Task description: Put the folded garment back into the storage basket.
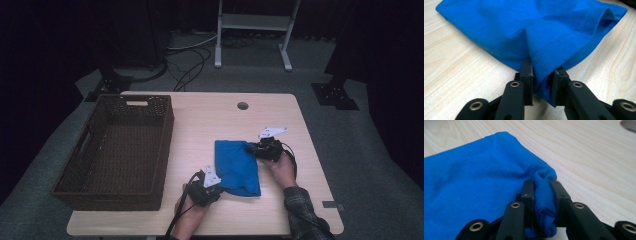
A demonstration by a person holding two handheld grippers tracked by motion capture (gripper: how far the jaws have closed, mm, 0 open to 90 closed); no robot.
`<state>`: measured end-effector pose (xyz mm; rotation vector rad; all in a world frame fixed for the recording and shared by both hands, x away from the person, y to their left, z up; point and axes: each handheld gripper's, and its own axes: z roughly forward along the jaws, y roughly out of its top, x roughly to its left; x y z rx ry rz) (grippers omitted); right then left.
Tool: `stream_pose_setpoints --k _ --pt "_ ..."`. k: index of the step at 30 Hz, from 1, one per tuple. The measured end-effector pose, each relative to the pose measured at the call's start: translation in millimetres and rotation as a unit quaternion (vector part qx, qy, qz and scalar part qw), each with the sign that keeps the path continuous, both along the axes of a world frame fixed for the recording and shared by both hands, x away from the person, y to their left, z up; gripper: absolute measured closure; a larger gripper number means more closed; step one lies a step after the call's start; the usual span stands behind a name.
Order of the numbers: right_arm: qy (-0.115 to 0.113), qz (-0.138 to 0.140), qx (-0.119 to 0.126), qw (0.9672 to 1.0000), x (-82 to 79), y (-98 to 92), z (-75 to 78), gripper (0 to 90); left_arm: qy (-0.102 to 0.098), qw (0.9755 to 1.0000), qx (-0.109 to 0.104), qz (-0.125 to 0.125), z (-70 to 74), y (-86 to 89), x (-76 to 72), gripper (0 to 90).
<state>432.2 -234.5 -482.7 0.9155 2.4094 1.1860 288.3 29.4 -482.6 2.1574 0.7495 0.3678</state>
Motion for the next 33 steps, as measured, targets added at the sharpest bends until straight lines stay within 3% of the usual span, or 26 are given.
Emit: stream_pose_setpoints --k 5,10,15,20,33 --pt "-0.015 -0.021 -0.011 0.9996 -6.8 4.7 0.1 76.3 -0.001 1.0000 0.002 -0.001 0.1 0.8 2.2 76.3" --pt "0.002 -0.034 0.003 0.9994 -8.6 2.4 0.0 76.5 0.010 0.9997 -0.009 0.020 0.0 1.5 2.0 78.3" --pt "0.003 -0.047 -0.004 0.9989 -12.7 4.8 1.4 76.8 -0.021 0.9994 -0.014 0.024 1.2 1.5 -2.0 80.1" --pt "0.006 -0.049 -0.008 0.9987 -17.5 5.7 2.5 76.9 -0.046 0.9975 -0.045 0.027 2.9 5.0 -4.8 80.7" --pt "0.016 -0.043 -0.008 0.9989 -20.0 6.7 4.0 77.5 -0.065 0.9926 -0.097 0.032 4.0 5.3 -3.0 80.9"
